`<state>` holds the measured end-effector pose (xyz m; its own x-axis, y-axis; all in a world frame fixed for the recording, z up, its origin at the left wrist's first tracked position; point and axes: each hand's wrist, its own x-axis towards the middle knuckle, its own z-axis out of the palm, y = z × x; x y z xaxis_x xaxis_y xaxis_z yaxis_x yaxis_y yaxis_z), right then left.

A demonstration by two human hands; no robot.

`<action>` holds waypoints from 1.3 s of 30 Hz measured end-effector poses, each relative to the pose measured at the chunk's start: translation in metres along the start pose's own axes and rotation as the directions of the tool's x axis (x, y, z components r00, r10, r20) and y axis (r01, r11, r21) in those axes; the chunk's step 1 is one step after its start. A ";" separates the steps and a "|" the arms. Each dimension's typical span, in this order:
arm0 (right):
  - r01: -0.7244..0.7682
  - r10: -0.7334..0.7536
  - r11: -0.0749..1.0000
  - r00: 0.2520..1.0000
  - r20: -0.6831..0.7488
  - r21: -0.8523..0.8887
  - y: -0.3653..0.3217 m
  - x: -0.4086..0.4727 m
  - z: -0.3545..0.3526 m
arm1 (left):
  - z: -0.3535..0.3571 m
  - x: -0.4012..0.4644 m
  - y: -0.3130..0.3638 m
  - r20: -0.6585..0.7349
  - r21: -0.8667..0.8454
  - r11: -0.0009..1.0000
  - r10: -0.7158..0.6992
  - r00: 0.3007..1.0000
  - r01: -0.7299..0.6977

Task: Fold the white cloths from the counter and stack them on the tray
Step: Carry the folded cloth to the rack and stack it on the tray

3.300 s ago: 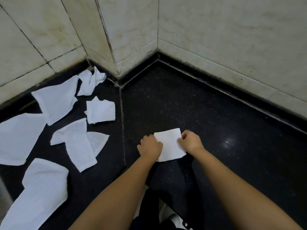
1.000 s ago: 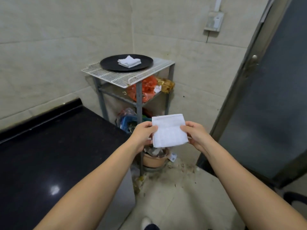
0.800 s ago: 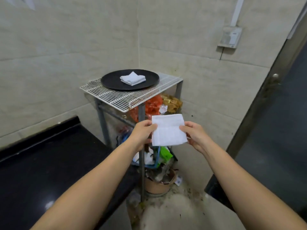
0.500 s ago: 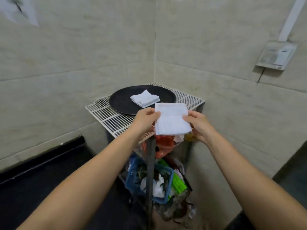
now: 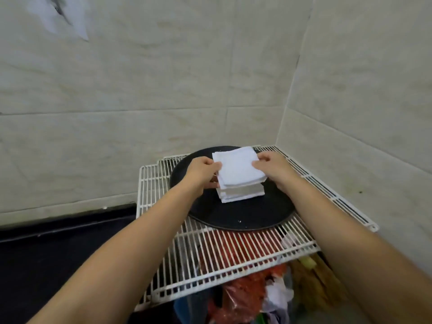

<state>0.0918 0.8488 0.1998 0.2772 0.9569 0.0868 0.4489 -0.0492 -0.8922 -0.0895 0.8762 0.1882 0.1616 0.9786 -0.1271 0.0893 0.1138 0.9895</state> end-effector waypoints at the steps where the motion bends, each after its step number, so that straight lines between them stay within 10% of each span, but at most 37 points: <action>1: 0.013 -0.012 0.999 0.999 0.030 -0.038 0.005 0.006 0.002 | 0.001 0.006 -0.005 -0.021 0.004 1.000 -0.015 1.000 0.015; 19: 0.079 -0.003 0.915 0.982 0.189 -0.397 0.028 0.026 0.003 | 0.014 0.001 -0.025 -0.169 0.202 0.969 -0.107 0.980 0.141; 25: 0.230 -0.210 0.888 0.973 0.095 -0.398 -0.018 -0.002 0.011 | -0.020 -0.043 -0.012 -0.204 0.312 0.949 0.017 0.979 0.049; 33: 0.647 -0.578 0.720 0.760 0.298 -0.253 -0.086 -0.133 0.159 | -0.162 -0.194 -0.037 -0.362 0.348 0.933 0.225 0.905 -0.093; 39: 0.818 -0.687 0.557 0.553 0.472 -0.148 -0.110 -0.289 0.308 | -0.305 -0.359 -0.110 -0.573 0.641 0.738 0.276 0.772 0.211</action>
<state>-0.2992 0.6660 0.1370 -0.5560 0.6978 0.4516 0.6020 0.7127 -0.3601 -0.4568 0.5647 0.1465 -0.4133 0.8848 0.2149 0.7302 0.1810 0.6588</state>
